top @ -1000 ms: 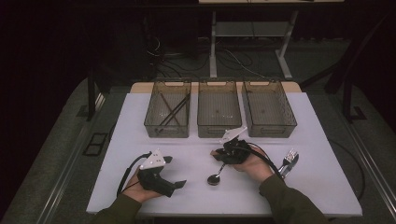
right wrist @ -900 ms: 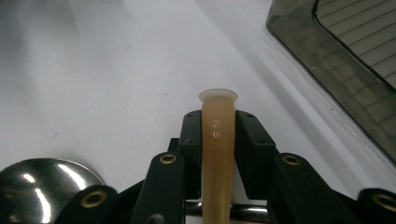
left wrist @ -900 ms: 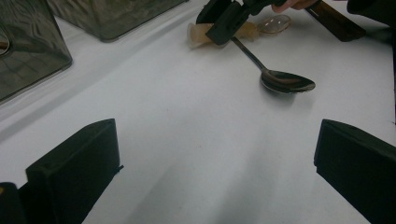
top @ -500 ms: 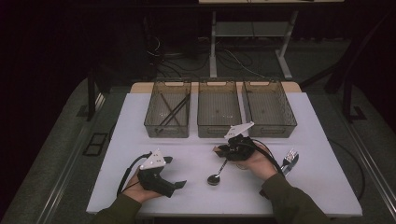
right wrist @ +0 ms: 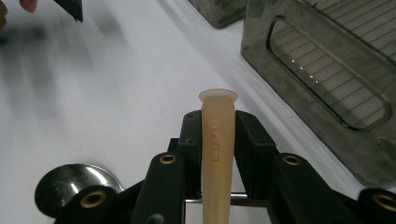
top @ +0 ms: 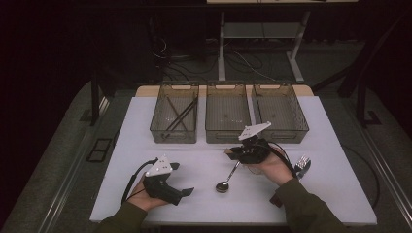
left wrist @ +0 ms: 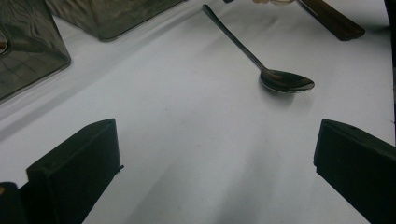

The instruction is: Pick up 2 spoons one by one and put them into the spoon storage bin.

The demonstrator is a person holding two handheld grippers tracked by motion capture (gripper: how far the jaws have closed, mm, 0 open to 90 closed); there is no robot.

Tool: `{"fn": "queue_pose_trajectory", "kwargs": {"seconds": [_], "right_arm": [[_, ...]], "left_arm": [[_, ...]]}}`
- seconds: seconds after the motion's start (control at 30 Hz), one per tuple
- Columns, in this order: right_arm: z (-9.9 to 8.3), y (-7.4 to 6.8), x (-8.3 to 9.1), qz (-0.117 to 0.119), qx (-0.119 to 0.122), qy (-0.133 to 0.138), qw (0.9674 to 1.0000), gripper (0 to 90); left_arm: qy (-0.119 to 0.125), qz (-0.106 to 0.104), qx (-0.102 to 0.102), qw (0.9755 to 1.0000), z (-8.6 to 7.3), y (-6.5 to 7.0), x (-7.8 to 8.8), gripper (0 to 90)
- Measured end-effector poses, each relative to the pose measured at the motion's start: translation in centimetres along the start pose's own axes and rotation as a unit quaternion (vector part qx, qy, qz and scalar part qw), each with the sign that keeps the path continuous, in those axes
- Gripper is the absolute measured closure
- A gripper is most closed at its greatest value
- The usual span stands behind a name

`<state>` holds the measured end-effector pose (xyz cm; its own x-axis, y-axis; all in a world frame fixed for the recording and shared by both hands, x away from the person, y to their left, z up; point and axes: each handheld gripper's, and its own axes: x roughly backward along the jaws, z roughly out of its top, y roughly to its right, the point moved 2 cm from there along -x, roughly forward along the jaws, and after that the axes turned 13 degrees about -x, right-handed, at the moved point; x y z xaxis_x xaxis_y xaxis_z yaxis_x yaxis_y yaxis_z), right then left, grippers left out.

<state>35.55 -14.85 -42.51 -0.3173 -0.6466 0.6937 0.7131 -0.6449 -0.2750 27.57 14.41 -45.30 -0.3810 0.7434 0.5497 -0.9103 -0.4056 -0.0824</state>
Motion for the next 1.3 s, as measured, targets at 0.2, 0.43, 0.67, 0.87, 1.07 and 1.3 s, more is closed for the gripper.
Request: {"fn": "queue_pose_trajectory", "kwargs": {"seconds": [0.2, 0.43, 0.67, 0.87, 1.07, 1.3], "right_arm": [[0.8, 0.4, 1.1, 0.002, -0.006, 0.013, 0.9999, 73.0], [2.0, 1.0, 2.7, 0.002, -0.017, 0.035, 0.9992, 73.0], [3.6, 1.5, 3.6, 0.001, -0.027, 0.047, 0.9985, 73.0], [4.8, 1.5, 3.9, -0.002, -0.030, 0.045, 0.9985, 73.0], [6.1, 1.8, 4.0, -0.010, -0.029, 0.045, 0.9985, 73.0], [7.9, 2.3, 3.7, -0.015, -0.039, 0.046, 0.9981, 73.0]], "left_arm": [[0.005, 0.002, 0.006, 1.0000, 0.0, 0.0, -0.1, 0.0], [0.010, 0.007, 0.004, 0.9999, 0.1, -0.1, 0.0, 0.0], [0.010, 0.004, -0.002, 0.9999, 0.1, -0.1, -0.2, 0.0], [0.013, 0.003, -0.006, 0.9999, 0.2, 0.0, -0.1, 0.0], [0.013, 0.003, -0.007, 0.9999, 0.2, 0.0, 0.0, 0.0], [0.010, 0.001, -0.007, 0.9999, 0.3, 0.0, 0.1, 0.0]]}}
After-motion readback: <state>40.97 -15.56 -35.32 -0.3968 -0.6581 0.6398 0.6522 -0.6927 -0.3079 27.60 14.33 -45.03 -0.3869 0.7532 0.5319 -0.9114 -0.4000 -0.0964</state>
